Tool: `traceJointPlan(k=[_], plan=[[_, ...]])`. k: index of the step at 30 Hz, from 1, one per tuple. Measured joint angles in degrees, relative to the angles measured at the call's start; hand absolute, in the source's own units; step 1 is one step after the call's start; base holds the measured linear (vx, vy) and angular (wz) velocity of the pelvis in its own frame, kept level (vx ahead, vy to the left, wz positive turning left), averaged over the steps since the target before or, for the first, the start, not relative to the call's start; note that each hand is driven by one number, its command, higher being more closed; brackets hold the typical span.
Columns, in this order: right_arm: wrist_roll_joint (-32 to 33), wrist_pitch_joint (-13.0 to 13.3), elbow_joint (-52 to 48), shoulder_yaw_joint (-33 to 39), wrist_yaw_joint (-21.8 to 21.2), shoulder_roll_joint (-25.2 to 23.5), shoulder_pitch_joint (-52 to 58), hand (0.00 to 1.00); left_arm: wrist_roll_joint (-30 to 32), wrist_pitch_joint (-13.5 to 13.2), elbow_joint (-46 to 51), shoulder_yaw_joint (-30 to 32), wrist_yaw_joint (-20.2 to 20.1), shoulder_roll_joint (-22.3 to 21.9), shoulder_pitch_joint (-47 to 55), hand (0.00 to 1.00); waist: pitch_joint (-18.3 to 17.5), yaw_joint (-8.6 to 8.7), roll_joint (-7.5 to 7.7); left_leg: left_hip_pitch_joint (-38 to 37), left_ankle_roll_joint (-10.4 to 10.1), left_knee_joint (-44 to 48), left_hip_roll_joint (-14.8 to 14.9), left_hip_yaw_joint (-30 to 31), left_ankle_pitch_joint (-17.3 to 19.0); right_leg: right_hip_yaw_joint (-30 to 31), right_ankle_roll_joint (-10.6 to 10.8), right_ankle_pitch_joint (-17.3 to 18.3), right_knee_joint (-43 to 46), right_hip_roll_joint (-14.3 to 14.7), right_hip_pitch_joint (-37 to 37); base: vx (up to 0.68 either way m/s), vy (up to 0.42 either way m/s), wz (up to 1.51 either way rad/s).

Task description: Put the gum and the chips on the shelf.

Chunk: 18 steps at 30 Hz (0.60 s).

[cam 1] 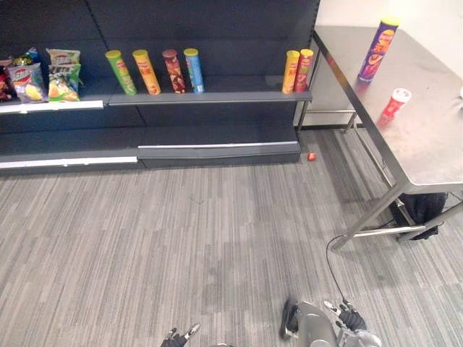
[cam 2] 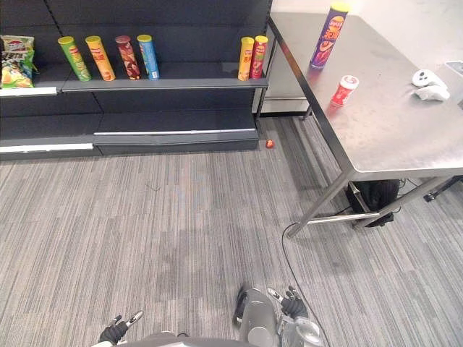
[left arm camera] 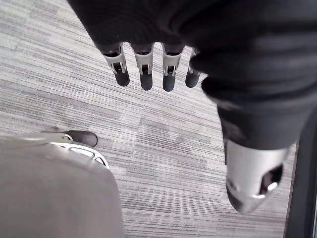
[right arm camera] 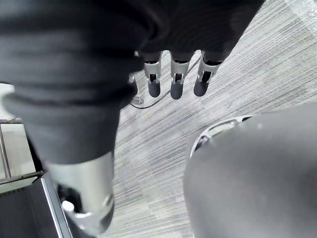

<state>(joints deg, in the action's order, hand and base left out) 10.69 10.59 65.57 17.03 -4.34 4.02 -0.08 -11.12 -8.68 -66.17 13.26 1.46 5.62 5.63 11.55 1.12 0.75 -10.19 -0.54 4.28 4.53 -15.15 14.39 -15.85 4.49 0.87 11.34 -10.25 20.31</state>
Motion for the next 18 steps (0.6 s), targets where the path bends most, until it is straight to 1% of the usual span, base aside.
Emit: traceJointPlan(k=[1,2,3,4,5,6,7,8,9,10,11,12,13,14,15,16,17,18], plan=[[-0.06,0.02,-0.06,0.43,0.00,0.01,0.17,0.00,0.00,0.00,-0.04,0.77,0.00,-0.30,0.00,0.00,0.09,-0.03,-0.14,-0.42,-0.79,0.01,0.47,0.25,0.79,0.75,0.29,-1.51,-4.07,0.15,-0.16,0.44,-0.260,0.30],[-0.52,-0.07,0.03,1.15,0.01,0.08,0.73,0.00,0.01,-0.05,-0.75,2.34,-0.14,-0.50,-0.08,0.00,0.12,0.10,0.00,-2.04,-2.57,-0.08,0.93,1.70,2.60,2.50,1.81,-2.56,-7.26,-0.30,-0.71,0.49,-0.304,0.35],[-0.88,-0.17,0.01,1.20,0.04,0.04,1.46,0.00,0.03,0.02,-1.13,3.42,-0.17,-0.69,-0.17,0.00,0.04,0.13,0.15,-3.13,-3.31,-0.14,1.23,2.11,3.60,3.23,1.96,-3.46,-6.64,-0.83,-0.91,0.65,-0.386,0.40],[-2.20,-0.41,0.00,1.17,0.01,1.62,2.11,0.00,0.12,0.05,-1.49,5.36,-0.24,-2.50,-0.30,0.00,0.12,0.06,-1.82,-5.22,-4.12,-0.25,3.42,3.24,5.20,3.26,1.65,-6.68,-0.93,0.63,-0.02,0.72,-0.384,0.38],[-3.69,-0.59,0.04,1.26,0.03,2.67,3.15,0.00,0.15,-0.06,-2.00,5.95,-0.61,-3.91,-0.17,0.00,-1.08,-0.20,-3.88,-5.25,-4.42,0.38,5.22,3.67,3.96,2.92,-1.14,-4.32,4.94,1.72,2.33,0.61,-0.317,0.22],[-4.18,-0.65,0.14,1.46,0.03,2.97,3.08,0.00,0.19,-0.30,-1.85,6.32,-0.84,-4.44,-0.25,0.00,-1.22,-0.44,-4.62,-5.16,-4.48,1.09,5.75,3.72,2.54,2.87,-1.40,-2.47,6.93,1.98,2.80,0.46,-0.264,0.15],[-4.60,-0.58,0.11,1.84,0.03,3.00,3.13,0.00,0.20,-0.50,-1.64,6.61,-1.25,-5.10,-0.19,0.00,-1.23,-0.41,-4.96,-4.06,-4.64,4.30,6.66,5.20,-0.30,2.08,-2.19,-0.04,8.38,2.21,2.07,0.57,-0.370,0.18],[-5.10,-0.62,0.14,1.98,0.01,2.92,3.54,0.00,0.20,-0.55,-1.58,6.63,-1.76,-5.01,-0.15,0.00,-1.35,0.16,-5.11,-1.66,-5.04,11.03,7.85,7.63,-2.93,0.44,-2.41,2.16,8.51,2.63,-0.24,0.56,-0.357,0.33],[-5.33,-0.62,0.30,2.09,0.02,2.85,3.95,0.00,0.17,-0.59,-1.51,6.61,-1.85,-4.96,-0.18,0.00,-1.42,0.23,-5.21,0.15,-5.45,15.61,8.66,8.80,-4.40,-0.09,-2.54,3.14,8.22,2.91,-1.80,0.77,-0.381,0.54],[-5.69,-0.77,0.66,1.96,0.06,2.88,4.69,0.00,0.07,-0.61,-1.08,6.71,-2.20,-4.65,-0.34,0.00,-1.47,0.32,-5.42,5.73,-8.87,29.03,10.62,12.15,-11.85,-1.97,-3.39,5.15,7.15,3.33,-6.39,0.52,-0.193,0.41],[-5.75,-0.81,0.61,0.88,0.07,3.15,5.10,0.00,-0.04,-0.60,-0.99,6.76,-2.30,-4.13,-0.34,0.00,-1.02,0.07,-4.67,9.06,-10.09,37.06,11.41,13.49,-16.16,-2.53,-3.86,6.17,6.14,3.69,-9.11,0.53,-0.148,0.31],[-5.76,-0.80,0.63,0.28,0.05,3.34,5.19,0.00,-0.11,-0.61,-0.96,6.75,-2.35,-3.99,-0.38,0.00,-1.04,-0.07,-4.74,11.24,-10.01,42.44,11.81,13.55,-15.83,-2.49,-4.41,6.95,5.43,3.93,-10.91,0.31,-0.059,0.06],[-5.78,-0.84,0.66,0.29,0.08,3.41,5.18,0.00,-0.95,-0.58,-0.94,6.70,-2.41,-3.88,-0.42,0.00,-1.04,-0.29,-4.80,14.52,-9.55,49.52,12.34,12.58,-13.78,-2.51,-4.49,7.48,4.05,4.30,-13.76,0.51,-0.058,-0.05],[-5.74,-0.88,0.70,0.44,0.08,3.32,5.19,0.00,-2.58,-0.59,-0.94,6.73,-2.41,-3.85,-0.41,0.00,-1.02,-0.38,-4.75,18.28,-9.16,55.53,12.43,10.29,-10.64,-2.48,-4.37,7.49,2.16,4.50,-17.20,0.49,-0.036,-0.13],[-5.69,-1.01,0.65,0.46,0.09,3.20,5.19,0.00,-4.06,-0.64,-0.84,6.74,-2.45,-3.77,-0.42,0.00,-0.99,-0.52,-4.69,21.60,-7.69,57.38,12.17,7.43,-7.62,-2.22,-4.32,7.50,-0.06,4.50,-20.33,0.55,-0.003,-0.14],[-5.68,-1.12,0.65,0.48,0.09,3.19,5.18,0.00,-4.50,-0.68,-0.70,6.74,-2.48,-3.76,-0.43,0.00,-0.99,-0.66,-4.69,23.38,-7.09,57.13,11.96,6.31,-6.12,-2.04,-4.28,7.51,-1.33,4.51,-21.73,0.40,0.066,-0.26],[-5.65,-1.33,0.68,0.67,0.11,3.19,5.11,0.00,-5.46,-0.69,-0.02,6.70,-2.50,-3.79,-0.47,0.00,-0.96,-1.57,-4.63,27.41,-6.26,54.16,11.70,3.91,-3.43,-0.97,-3.20,7.50,-3.66,4.31,-24.24,0.47,0.141,-0.35],[-5.64,-1.49,0.73,0.71,0.12,3.19,5.06,0.00,-6.36,-0.72,0.24,6.65,-2.50,-3.80,-0.40,0.00,-0.88,-2.08,-4.45,29.07,-5.73,50.25,11.51,2.89,-2.55,-0.29,-2.24,7.56,-4.55,3.90,-25.69,0.30,0.123,-0.40]])
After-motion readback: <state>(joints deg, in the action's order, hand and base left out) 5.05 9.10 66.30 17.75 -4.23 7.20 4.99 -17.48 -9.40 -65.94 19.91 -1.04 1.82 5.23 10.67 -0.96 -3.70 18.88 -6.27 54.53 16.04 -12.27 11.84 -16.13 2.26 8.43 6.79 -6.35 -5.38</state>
